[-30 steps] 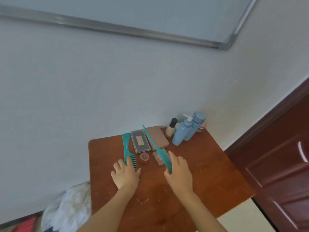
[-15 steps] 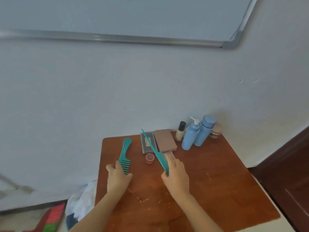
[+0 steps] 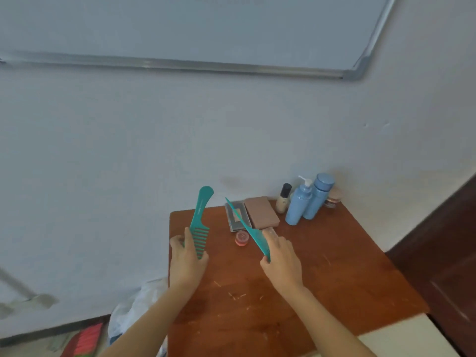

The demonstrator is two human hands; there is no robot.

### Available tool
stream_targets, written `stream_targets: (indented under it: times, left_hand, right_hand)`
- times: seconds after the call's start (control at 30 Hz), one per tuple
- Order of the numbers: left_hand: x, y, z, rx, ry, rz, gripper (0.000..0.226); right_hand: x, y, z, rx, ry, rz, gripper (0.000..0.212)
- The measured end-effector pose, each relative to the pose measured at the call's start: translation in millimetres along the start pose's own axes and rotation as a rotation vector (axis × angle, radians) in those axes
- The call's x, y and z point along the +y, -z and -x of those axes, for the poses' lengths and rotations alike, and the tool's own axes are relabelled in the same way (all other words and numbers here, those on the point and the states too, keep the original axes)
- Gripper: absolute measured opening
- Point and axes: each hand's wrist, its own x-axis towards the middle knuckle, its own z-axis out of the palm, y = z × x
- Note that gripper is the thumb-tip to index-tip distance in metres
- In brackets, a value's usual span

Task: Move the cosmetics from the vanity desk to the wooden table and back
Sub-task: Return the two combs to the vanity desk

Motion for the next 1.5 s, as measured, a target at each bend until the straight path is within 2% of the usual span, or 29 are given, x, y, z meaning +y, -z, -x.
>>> stream_targets:
  times: [0.17, 0.3, 0.43, 0.57, 0.8, 0.87, 0.97, 1.07, 1.17, 1.3, 1.5]
  left_hand:
    - [2, 7, -1, -0.164, -0.219, 0.041, 0.073]
    - [-5, 23, 10, -0.311, -0.435, 0.044, 0.072]
    - [-12, 35, 20, -0.484, -0.587, -0.012, 0.072]
    - [-17, 44, 51, -0.655, -0.691, -0.080, 0.073]
    - [-3, 48, 106, -0.785, -0.865, -0.070, 0.071]
    - [6, 44, 138, -0.835, -0.870, -0.046, 0.068]
    - [21, 36, 207, -0.859, -0.982, -0.005, 0.060]
    - [32, 28, 294, -0.975, -1.057, 0.085, 0.049]
    - [35, 29, 383, -1.016, -1.158, 0.058, 0.051]
    - [32, 38, 484, -1.101, -1.198, 0.093, 0.052]
    - [28, 39, 579, -1.178, -1.266, 0.127, 0.044]
  right_hand:
    - [8, 15, 54, 0.093, -0.300, 0.043, 0.058]
    - [-14, 11, 105, 0.137, -0.495, 0.046, 0.057]
    - [-41, 8, 150, 0.217, -0.600, 0.067, 0.057]
    - [-60, 12, 194, 0.211, -0.651, 0.092, 0.056]
    - [-76, 16, 253, 0.294, -0.798, 0.106, 0.049]
    - [-76, 24, 288, 0.313, -0.853, 0.121, 0.046]
    - [-71, 41, 362, 0.358, -0.974, 0.147, 0.045]
    - [-69, 60, 457, 0.418, -1.128, 0.167, 0.048]
    - [-75, 77, 555, 0.470, -1.303, 0.195, 0.050]
    - [-87, 90, 666, 0.524, -1.474, 0.222, 0.057]
    - [-97, 89, 766, 0.576, -1.629, 0.191, 0.057]
